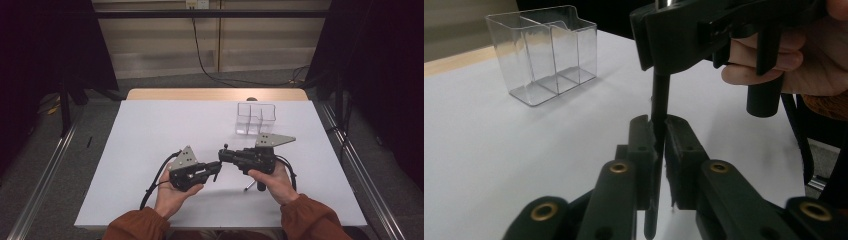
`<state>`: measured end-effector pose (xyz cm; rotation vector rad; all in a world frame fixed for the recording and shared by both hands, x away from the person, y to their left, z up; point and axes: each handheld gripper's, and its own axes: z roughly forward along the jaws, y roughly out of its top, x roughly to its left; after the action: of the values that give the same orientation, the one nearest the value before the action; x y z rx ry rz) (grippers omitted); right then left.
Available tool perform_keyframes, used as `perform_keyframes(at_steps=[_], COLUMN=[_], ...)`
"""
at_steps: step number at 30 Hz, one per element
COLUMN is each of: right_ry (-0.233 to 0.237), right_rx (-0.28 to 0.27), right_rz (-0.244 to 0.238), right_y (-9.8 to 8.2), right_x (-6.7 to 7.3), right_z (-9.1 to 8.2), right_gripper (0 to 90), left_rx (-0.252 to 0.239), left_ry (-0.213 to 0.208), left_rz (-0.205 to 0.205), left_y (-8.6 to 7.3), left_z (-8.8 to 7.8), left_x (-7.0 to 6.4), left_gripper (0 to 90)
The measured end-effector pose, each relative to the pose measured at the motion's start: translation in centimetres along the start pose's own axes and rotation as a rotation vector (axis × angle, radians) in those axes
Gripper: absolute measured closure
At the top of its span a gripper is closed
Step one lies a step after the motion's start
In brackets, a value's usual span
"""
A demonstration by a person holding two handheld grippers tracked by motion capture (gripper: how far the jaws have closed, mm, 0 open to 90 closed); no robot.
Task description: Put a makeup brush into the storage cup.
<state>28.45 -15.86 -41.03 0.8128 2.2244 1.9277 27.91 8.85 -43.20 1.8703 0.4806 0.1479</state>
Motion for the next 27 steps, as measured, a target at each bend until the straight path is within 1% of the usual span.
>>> perform_keyframes(at_steps=[5,6,7,8,10,11,12,13,14,15,18,19,20,21,22,23,25,27], right_ry=[0.0,0.0,0.0,-0.004,-0.005,-0.006,-0.006,-0.005,-0.005,-0.007,-0.008,-0.013,-0.016,-0.016,-0.018,-0.018,-0.028,-0.033], right_rx=[-0.002,-0.003,-0.003,-0.007,-0.007,-0.006,-0.006,-0.008,-0.008,-0.011,-0.012,-0.014,-0.014,-0.014,-0.017,-0.017,-0.018,-0.017], right_rz=[-0.004,-0.004,-0.004,-0.003,-0.001,-0.002,-0.002,-0.006,-0.006,-0.005,-0.004,-0.002,-0.003,-0.003,-0.002,-0.002,-0.008,-0.008], right_y=[0.1,0.1,0.1,0.1,0.1,0.1,0.1,0.1,0.1,0.1,0.1,0.1,0.1,0.1,0.2,0.2,0.2,0.2], right_x=[0.1,0.0,0.0,0.0,-0.1,-0.1,-0.1,-0.1,-0.1,-0.1,-0.1,-0.2,-0.2,-0.2,-0.2,-0.2,-0.3,-0.4], right_z=[0.0,-0.1,-0.1,-0.2,-0.3,-0.3,-0.3,-0.3,-0.3,-0.4,-0.5,-0.6,-0.6,-0.6,-0.7,-0.7,-0.9,-1.0], right_gripper=[83.9,83.9,83.9,83.9,84.0,84.0,84.0,83.9,83.9,83.9,84.0,83.9,83.9,83.9,83.9,83.9,83.9,83.9], left_rx=[-0.003,0.005,0.005,0.0,0.002,-0.006,-0.006,0.002,0.002,0.014,0.017,0.009,0.005,0.005,0.003,0.003,-0.005,-0.006], left_ry=[0.002,0.005,0.005,0.003,0.01,0.011,0.011,0.023,0.023,0.025,0.029,0.049,0.062,0.062,0.073,0.086,0.093,0.114], left_rz=[-0.012,-0.024,-0.024,-0.034,-0.031,-0.04,-0.04,-0.044,-0.044,-0.044,-0.046,-0.057,-0.06,-0.06,-0.062,-0.06,-0.067,-0.07], left_y=[-0.2,-0.3,-0.3,-0.3,-0.3,-0.3,-0.3,-0.3,-0.3,-0.3,-0.3,-0.2,-0.1,-0.1,-0.1,-0.1,-0.1,-0.1], left_z=[0.1,0.1,0.1,0.1,0.0,0.0,0.0,-0.1,-0.1,-0.2,-0.3,-0.5,-0.6,-0.6,-0.7,-0.9,-1.1,-1.2], left_x=[0.1,0.1,0.1,0.2,0.3,0.3,0.3,0.4,0.4,0.3,0.4,0.5,0.5,0.5,0.6,0.6,0.7,0.8], left_gripper=[73.9,70.3,66.4,65.7,64.1,61.3,57.6,54.9,54.8,54.2,47.2,42.7,38.9,35.2,32.1,32.1,27.2,21.0])
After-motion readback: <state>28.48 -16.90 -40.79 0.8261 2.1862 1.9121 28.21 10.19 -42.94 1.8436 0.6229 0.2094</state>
